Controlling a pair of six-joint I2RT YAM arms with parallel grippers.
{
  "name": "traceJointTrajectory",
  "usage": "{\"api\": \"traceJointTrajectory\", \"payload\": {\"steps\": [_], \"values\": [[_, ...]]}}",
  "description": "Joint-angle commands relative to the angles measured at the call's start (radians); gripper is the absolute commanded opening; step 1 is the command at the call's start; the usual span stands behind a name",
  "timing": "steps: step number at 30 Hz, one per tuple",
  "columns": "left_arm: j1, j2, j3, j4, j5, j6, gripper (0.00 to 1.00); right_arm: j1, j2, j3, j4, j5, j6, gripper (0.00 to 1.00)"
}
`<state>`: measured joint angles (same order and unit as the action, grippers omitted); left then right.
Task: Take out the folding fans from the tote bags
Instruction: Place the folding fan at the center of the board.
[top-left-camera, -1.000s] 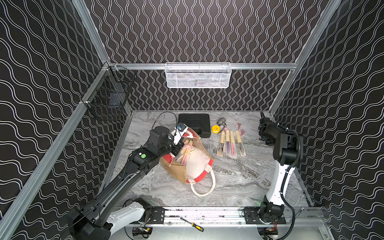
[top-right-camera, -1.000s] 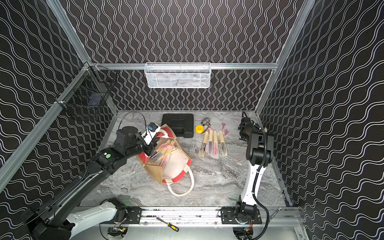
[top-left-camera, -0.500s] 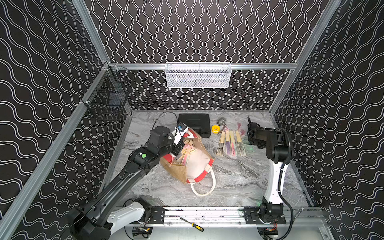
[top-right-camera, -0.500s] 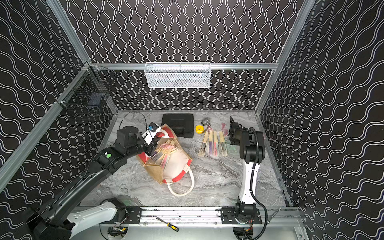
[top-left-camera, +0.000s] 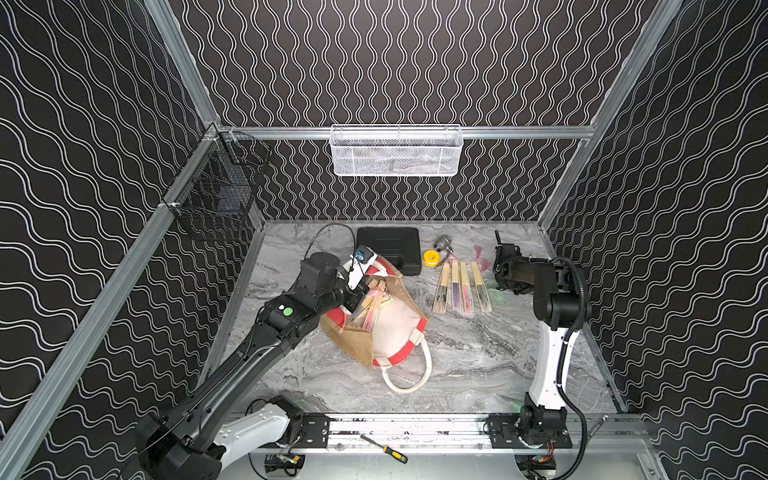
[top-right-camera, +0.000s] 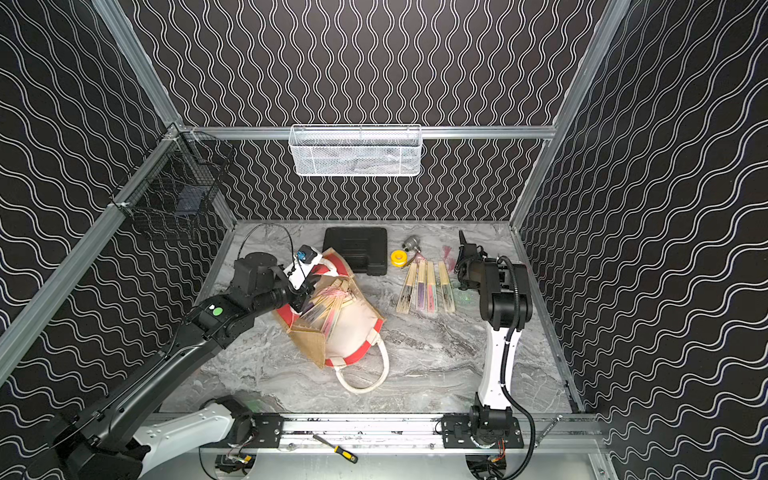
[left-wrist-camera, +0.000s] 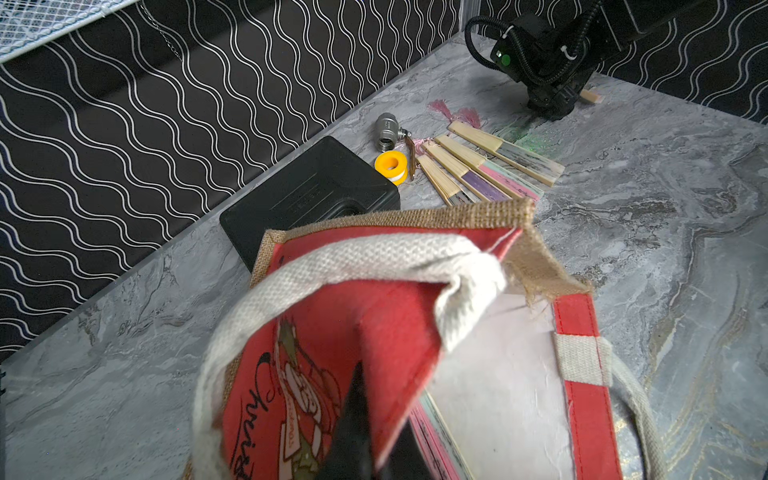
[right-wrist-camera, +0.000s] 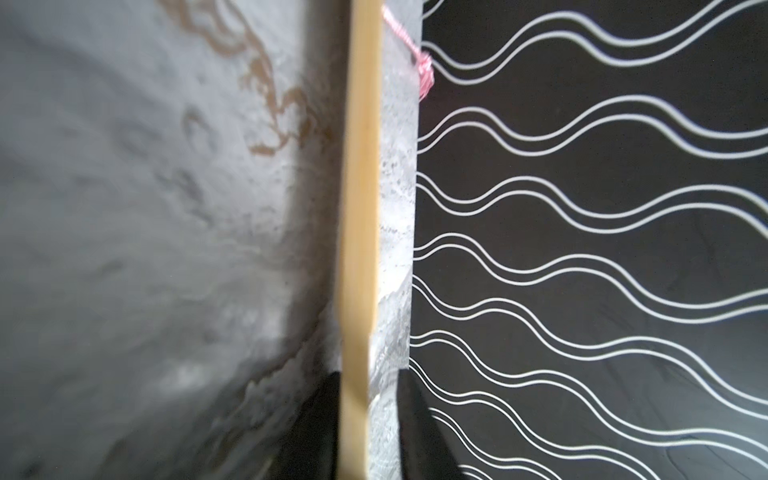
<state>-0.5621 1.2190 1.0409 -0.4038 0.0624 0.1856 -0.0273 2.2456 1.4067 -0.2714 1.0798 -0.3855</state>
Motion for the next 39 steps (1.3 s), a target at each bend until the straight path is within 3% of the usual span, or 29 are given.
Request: {"api": "traceJointTrajectory", "payload": {"steps": [1,14,21,36,39], "values": [[-0.006,0.003,0.001,0.031,0.004,0.003,0.0,0.001,-0.012,-0.005,-0.002,-0.029,0.012,0.37],[-0.02,0.0,-0.006,0.032,-0.014,0.009,0.0,0.008,-0.066,0.01,-0.132,-0.159,0.154,0.63],[-0.032,0.002,-0.009,0.033,-0.024,0.015,0.0,0.011,-0.11,0.029,-0.24,-0.3,0.278,0.75],[-0.036,0.009,-0.008,0.028,-0.028,0.015,0.0,-0.008,-0.236,0.063,-0.299,-0.583,0.505,0.78],[-0.04,0.008,-0.009,0.031,-0.035,0.019,0.0,-0.05,-0.229,0.09,-0.308,-0.723,0.55,0.78]]}}
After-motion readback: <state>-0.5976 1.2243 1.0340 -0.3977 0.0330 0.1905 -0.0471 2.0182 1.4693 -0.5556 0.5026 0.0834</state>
